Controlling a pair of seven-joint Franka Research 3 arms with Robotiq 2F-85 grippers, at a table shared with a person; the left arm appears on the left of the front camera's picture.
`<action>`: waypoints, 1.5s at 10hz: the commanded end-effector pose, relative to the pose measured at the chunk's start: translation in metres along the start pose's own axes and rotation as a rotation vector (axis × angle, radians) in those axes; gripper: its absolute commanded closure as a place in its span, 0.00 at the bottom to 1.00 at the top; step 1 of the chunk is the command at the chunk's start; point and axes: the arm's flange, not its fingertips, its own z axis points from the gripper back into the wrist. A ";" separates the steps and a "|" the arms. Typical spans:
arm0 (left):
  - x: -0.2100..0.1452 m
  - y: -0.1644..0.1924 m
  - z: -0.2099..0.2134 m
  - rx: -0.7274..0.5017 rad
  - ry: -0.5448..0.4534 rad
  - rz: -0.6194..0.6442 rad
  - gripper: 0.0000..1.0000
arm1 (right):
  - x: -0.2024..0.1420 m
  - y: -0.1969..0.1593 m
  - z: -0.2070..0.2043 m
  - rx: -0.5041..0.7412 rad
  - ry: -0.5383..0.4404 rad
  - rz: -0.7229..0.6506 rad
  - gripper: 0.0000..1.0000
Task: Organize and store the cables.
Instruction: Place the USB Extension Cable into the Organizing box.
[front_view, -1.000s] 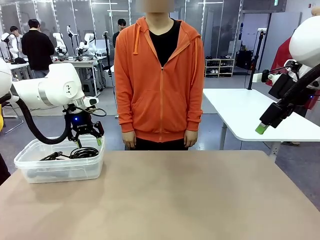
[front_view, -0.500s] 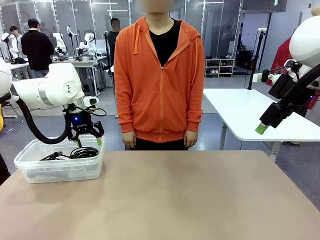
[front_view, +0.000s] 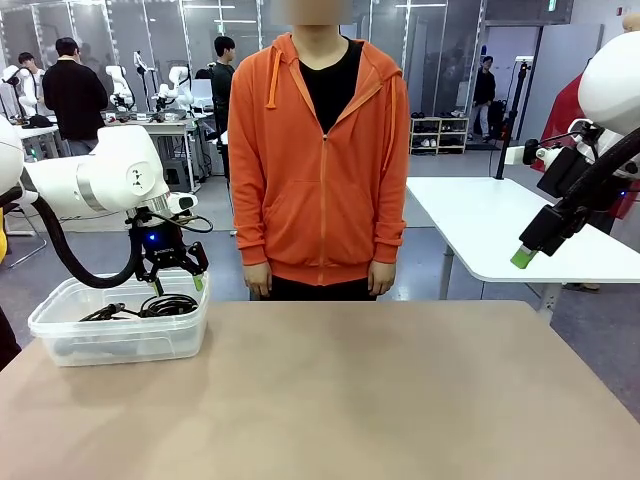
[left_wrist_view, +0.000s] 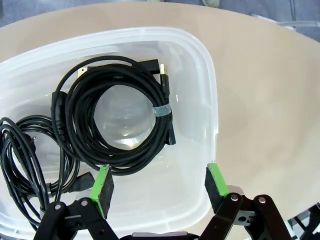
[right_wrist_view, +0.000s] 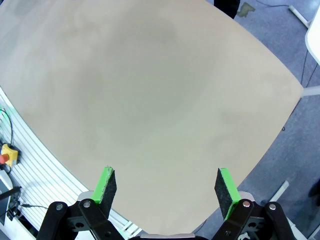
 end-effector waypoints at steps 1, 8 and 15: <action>0.004 0.000 0.000 -0.009 -0.004 0.005 0.07 | 0.000 -0.001 0.000 -0.006 0.006 -0.001 0.00; 0.004 0.000 0.000 -0.009 -0.004 0.005 0.07 | 0.000 -0.001 0.000 -0.006 0.006 -0.001 0.00; 0.004 0.000 0.000 -0.009 -0.004 0.005 0.07 | 0.000 -0.001 0.000 -0.006 0.006 -0.001 0.00</action>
